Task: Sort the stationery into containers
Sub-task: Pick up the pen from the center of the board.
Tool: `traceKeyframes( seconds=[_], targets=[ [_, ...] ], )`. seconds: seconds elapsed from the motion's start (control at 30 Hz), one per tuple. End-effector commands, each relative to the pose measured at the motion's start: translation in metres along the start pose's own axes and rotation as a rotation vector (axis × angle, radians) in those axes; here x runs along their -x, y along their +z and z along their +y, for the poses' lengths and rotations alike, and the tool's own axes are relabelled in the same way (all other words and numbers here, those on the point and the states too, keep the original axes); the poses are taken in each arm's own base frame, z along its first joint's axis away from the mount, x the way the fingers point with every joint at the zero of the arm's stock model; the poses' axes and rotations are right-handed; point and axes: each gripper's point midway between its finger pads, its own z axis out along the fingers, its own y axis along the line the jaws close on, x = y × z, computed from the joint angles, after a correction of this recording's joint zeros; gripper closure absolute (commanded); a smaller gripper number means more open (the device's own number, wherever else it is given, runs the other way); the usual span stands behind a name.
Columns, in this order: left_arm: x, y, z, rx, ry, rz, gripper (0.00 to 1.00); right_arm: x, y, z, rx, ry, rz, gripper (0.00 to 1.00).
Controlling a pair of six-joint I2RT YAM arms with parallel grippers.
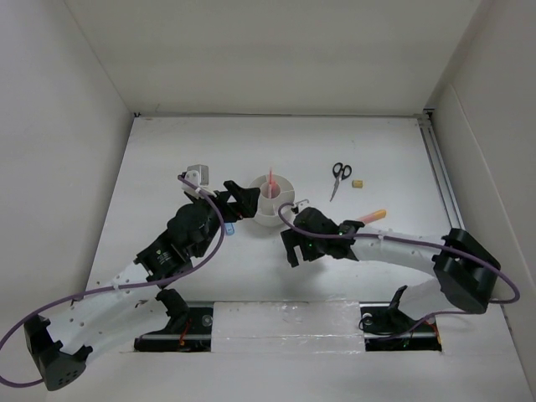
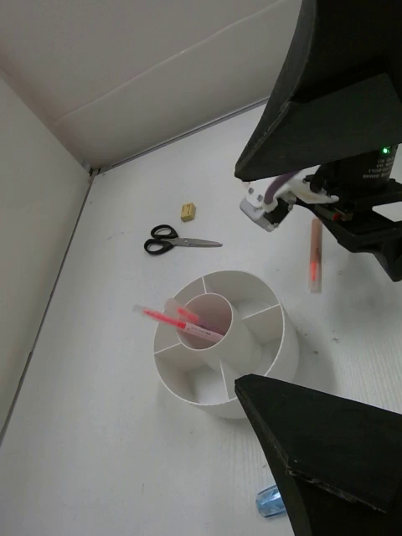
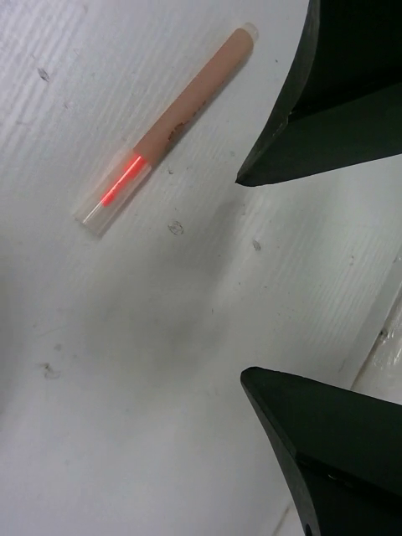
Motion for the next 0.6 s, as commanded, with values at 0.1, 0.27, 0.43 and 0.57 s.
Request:
traceKeyframes(
  seconds=[0.1,0.27,0.43,0.57],
  targets=[
    [0.008,0.001,-0.006,-0.034,0.002,-0.036,0.0,0.051,-0.022,-0.009,-0.011,0.03,-0.17,0.03],
    [0.007,0.0,-0.008,-0.041,0.002,-0.03,0.0,0.058,-0.004,-0.021,-0.048,0.002,-0.172,0.02],
    [0.004,0.0,-0.013,-0.073,0.007,-0.022,0.0,0.079,0.005,-0.03,-0.049,0.026,-0.25,0.01],
    [0.004,0.0,-0.012,-0.073,0.016,-0.022,0.0,0.084,0.002,-0.024,0.002,-0.03,-0.264,0.01]
  ],
)
